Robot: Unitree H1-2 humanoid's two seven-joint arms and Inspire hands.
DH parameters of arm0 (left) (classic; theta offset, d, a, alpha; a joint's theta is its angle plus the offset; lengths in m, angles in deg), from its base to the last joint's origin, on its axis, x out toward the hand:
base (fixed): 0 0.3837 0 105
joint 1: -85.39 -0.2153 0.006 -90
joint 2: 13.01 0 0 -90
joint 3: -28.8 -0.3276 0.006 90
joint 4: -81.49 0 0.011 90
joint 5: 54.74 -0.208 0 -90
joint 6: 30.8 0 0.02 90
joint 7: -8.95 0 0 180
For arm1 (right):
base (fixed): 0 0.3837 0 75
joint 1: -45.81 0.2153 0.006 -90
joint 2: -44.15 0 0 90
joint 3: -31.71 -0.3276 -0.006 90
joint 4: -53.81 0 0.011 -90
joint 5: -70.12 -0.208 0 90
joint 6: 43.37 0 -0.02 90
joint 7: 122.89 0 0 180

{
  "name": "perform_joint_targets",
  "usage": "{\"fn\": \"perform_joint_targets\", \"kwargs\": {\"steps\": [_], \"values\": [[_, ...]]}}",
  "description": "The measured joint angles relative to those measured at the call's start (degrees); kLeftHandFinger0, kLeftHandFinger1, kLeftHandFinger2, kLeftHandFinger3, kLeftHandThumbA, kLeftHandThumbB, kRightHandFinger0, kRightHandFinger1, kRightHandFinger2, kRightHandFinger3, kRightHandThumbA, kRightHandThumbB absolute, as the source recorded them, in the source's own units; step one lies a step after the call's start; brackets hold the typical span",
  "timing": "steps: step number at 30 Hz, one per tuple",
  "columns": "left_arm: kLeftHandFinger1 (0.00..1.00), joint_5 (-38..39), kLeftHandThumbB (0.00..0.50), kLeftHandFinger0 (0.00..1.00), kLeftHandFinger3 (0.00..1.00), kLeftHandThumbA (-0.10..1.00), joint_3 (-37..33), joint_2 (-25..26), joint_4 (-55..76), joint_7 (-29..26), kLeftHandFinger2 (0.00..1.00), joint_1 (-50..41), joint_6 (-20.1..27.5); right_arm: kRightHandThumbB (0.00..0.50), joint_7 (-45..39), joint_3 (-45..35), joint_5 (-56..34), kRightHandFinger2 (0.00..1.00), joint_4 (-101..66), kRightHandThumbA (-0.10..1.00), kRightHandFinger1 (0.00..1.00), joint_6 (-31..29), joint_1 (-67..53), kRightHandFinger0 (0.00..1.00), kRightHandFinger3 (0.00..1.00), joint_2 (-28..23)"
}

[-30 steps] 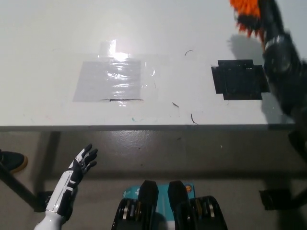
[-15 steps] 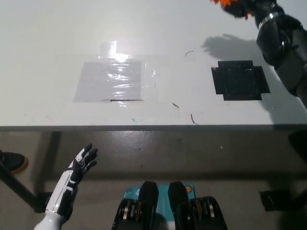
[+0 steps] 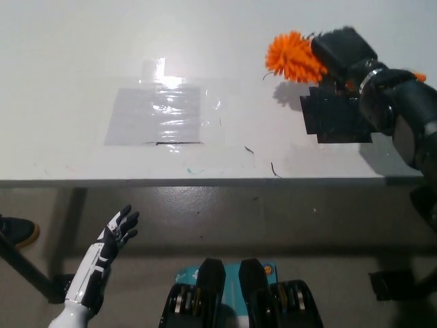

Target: The robot uses it right hand to pick up an extended orange duster kept in the middle of the desk and presses its handle against the desk to collapse it

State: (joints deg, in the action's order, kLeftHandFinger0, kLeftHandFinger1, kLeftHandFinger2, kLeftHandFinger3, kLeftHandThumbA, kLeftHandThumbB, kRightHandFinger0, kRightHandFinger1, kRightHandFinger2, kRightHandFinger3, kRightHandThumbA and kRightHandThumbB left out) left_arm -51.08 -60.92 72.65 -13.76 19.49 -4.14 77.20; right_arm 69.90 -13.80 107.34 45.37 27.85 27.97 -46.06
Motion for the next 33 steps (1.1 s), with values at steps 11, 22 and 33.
{"fn": "perform_joint_targets", "kwargs": {"steps": [11, 22, 33], "values": [[1.00, -0.01, 0.124, 1.00, 1.00, 1.00, 0.01, 0.00, -0.06, 0.00, 1.00, -0.08, -0.10, 0.500, -13.99, -3.22, -0.84, 1.00, 0.66, 0.87, 1.00, 4.29, -0.05, 1.00, 1.00, 0.99], [1.00, 0.08, 0.121, 1.00, 1.00, 1.00, 0.00, 0.00, -0.05, 0.01, 1.00, -0.06, -0.11, 0.464, -27.60, -13.60, -4.78, 1.00, -5.23, 0.75, 1.00, 6.78, 4.85, 1.00, 1.00, -1.15], [1.00, 0.06, 0.158, 1.00, 1.00, 1.00, 0.01, 0.00, -0.13, 0.00, 1.00, -0.08, -0.20, 0.499, -37.27, -26.25, -12.04, 1.00, -28.30, 0.86, 1.00, 10.52, 5.05, 1.00, 1.00, -6.91]]}}
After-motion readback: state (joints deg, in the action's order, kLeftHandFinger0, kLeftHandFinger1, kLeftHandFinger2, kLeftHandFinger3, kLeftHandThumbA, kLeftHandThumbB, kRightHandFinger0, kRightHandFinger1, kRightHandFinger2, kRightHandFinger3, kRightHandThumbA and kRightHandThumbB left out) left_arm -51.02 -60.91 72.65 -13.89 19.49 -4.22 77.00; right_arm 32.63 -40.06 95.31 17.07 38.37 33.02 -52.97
